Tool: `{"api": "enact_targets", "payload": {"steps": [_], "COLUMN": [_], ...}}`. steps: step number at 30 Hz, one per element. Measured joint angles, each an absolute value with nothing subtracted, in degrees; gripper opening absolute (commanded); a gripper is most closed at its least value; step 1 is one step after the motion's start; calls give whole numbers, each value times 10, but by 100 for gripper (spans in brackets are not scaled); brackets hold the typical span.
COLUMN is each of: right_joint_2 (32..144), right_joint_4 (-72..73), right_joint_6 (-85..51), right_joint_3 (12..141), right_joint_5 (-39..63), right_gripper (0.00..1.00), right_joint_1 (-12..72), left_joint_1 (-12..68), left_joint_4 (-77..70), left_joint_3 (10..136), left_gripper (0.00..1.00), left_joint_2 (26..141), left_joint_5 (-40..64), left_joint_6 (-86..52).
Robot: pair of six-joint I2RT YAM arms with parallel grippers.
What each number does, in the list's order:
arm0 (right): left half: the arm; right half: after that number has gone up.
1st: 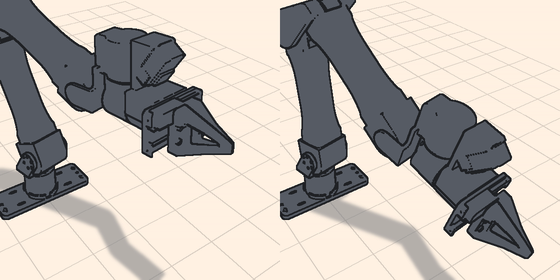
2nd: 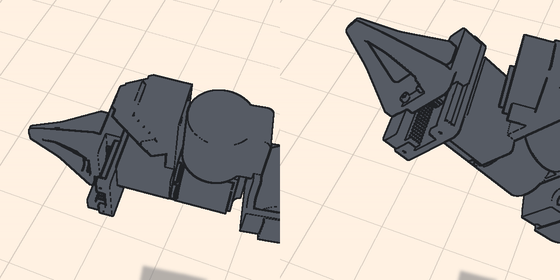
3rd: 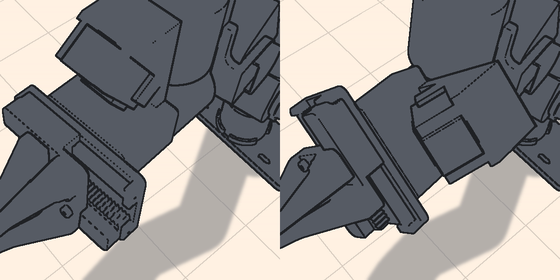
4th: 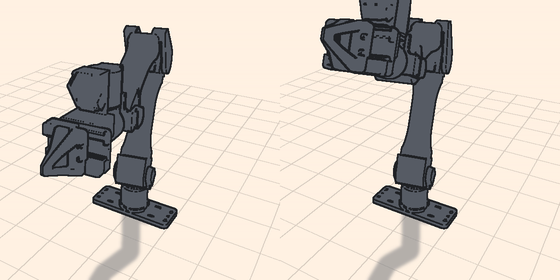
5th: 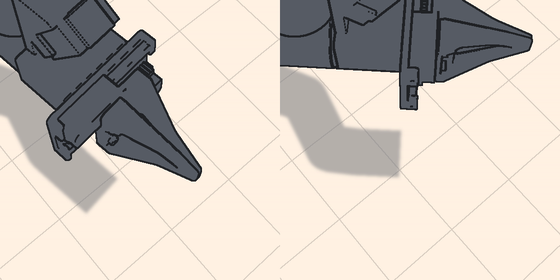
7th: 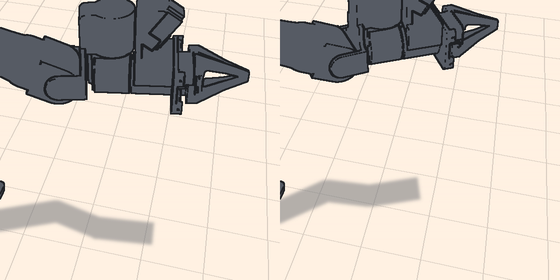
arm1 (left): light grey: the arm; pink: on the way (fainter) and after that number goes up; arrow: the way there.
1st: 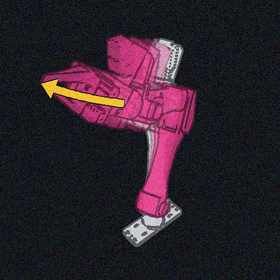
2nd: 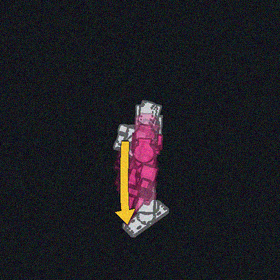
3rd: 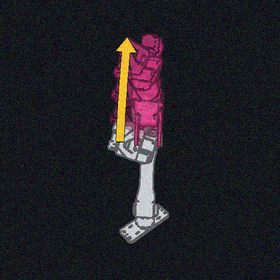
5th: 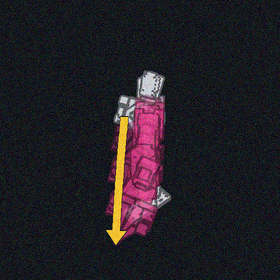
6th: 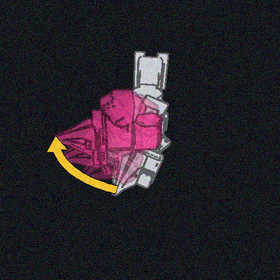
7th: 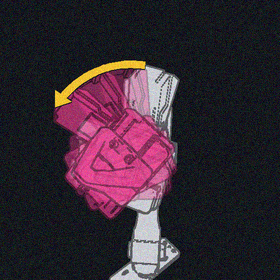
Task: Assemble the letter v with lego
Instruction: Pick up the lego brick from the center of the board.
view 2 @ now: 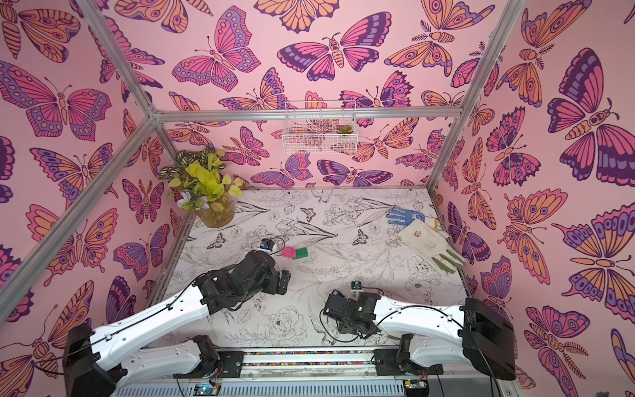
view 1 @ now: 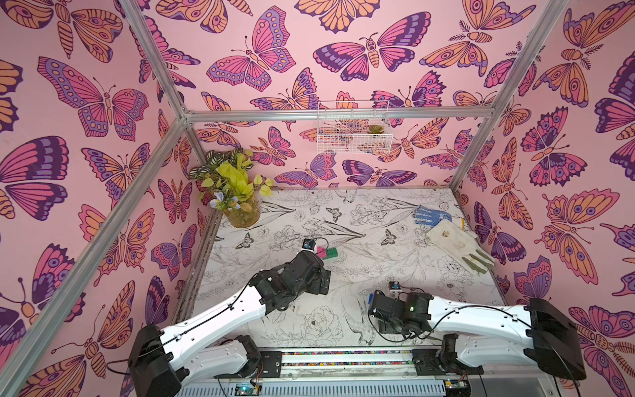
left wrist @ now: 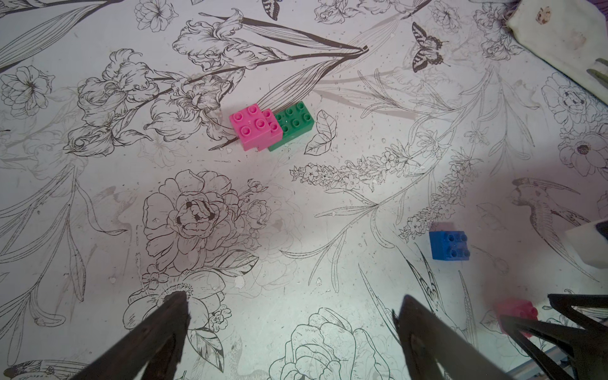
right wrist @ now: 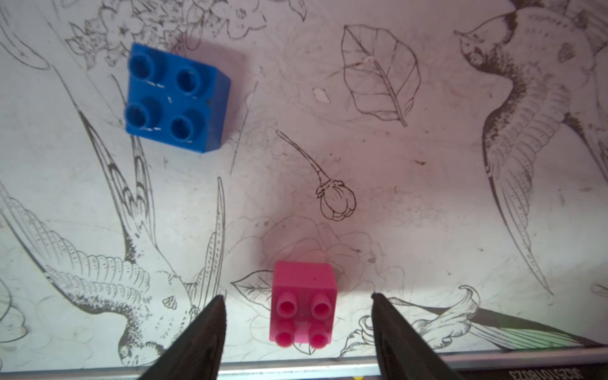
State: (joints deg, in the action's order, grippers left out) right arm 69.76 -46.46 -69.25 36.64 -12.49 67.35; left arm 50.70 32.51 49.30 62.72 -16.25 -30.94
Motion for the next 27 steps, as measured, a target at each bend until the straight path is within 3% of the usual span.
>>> {"api": "enact_targets", "payload": {"steps": [15, 18, 24, 27], "right_joint_2": [720, 726, 731, 727], "right_joint_4": [-434, -430, -422, -418], "right_joint_6": [-721, -721, -722, -722], "right_joint_3": [339, 339, 339, 336], "right_joint_5": [-119, -119, -117, -115], "right_gripper": [56, 41, 31, 17], "right_joint_1": [680, 680, 680, 680], "left_joint_1": [507, 507, 507, 507], "left_joint_4": [313, 312, 308, 307], "left_joint_3": [489, 488, 485, 482], "left_gripper": [100, 100, 100, 100], "left_joint_2": [637, 641, 645, 645], "left_joint_5": [-143, -138, -133, -133], "left_joint_6": [-309, -310, -310, -311]}}
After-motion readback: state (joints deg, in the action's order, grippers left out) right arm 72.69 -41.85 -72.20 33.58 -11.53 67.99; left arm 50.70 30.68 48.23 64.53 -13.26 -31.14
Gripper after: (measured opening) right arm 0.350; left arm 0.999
